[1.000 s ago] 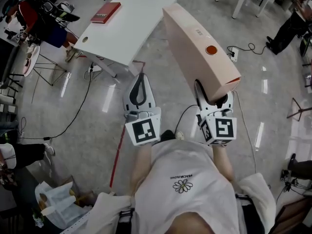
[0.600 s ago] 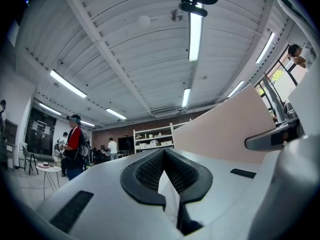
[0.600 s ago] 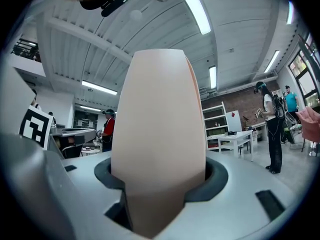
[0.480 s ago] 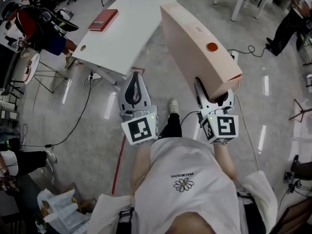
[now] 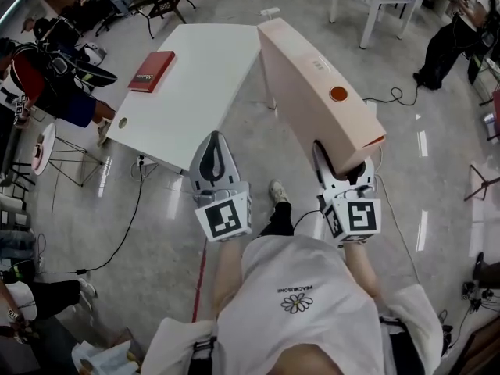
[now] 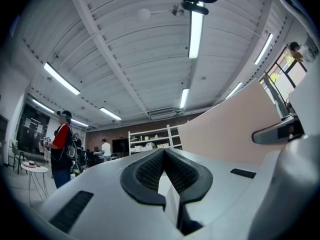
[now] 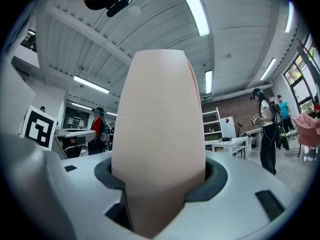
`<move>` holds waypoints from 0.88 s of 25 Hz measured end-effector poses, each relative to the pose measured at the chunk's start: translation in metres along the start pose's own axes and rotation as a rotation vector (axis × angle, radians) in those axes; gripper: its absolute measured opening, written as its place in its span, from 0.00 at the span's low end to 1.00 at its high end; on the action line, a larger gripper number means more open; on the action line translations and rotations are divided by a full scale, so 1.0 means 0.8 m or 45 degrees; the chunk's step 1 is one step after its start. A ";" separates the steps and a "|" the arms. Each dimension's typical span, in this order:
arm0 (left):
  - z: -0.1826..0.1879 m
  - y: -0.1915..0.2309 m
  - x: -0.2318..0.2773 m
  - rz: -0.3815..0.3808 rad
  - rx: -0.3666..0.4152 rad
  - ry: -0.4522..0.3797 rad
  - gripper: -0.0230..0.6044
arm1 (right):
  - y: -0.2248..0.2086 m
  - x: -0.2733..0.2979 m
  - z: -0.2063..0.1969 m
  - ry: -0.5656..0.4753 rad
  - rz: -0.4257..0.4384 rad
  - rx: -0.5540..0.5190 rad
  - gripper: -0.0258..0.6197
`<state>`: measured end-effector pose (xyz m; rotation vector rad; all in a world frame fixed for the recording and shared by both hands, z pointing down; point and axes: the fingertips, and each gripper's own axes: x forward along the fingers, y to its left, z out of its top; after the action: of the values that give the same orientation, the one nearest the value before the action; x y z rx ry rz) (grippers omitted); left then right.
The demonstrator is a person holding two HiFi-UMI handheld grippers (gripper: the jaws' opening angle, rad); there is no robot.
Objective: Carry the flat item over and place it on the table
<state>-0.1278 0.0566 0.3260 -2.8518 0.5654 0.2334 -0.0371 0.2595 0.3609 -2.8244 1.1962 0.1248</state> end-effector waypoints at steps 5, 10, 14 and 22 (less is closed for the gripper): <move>-0.016 0.019 0.092 -0.012 0.003 0.022 0.06 | -0.017 0.095 0.002 0.003 0.005 0.014 0.47; -0.019 0.066 0.182 0.044 -0.066 0.009 0.06 | -0.012 0.206 0.009 -0.013 0.033 0.008 0.47; -0.035 0.111 0.250 0.097 -0.024 0.009 0.06 | -0.010 0.293 0.007 -0.003 0.062 0.008 0.47; -0.053 0.142 0.338 0.147 -0.103 0.001 0.06 | -0.018 0.409 0.008 -0.002 0.117 0.047 0.47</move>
<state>0.0795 -0.1523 0.2919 -2.8998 0.7380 0.2813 0.1998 0.0368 0.3216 -2.7385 1.3142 0.1087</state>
